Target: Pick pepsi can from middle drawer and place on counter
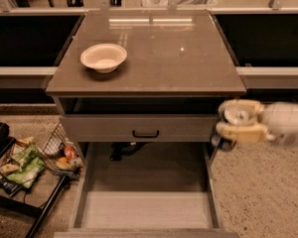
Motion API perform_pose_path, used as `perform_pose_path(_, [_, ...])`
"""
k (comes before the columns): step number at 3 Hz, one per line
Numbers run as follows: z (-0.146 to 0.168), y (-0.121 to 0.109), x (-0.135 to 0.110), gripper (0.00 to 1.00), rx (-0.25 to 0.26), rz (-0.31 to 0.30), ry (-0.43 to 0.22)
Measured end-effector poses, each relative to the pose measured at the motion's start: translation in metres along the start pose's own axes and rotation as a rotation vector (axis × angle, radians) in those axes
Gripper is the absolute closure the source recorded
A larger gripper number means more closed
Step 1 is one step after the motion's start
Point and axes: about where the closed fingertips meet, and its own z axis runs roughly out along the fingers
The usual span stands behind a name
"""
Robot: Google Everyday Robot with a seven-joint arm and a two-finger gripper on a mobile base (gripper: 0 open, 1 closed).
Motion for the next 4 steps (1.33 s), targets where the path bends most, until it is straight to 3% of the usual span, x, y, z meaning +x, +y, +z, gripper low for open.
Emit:
perform_pose_path(1, [-0.005,-0.014,-0.116,1.0,0.024,-0.09,-0.089])
perform_pose_path(2, [0.044,-0.032,-0.181,1.0,0.037,-0.118,-0.087])
perform_pose_path(3, [0.108,-0.082,-0.201,1.0,0.113,-0.103,-0.044])
perform_pose_path(4, [0.17,-0.126,-0.202,1.0,0.156,-0.109,0.021])
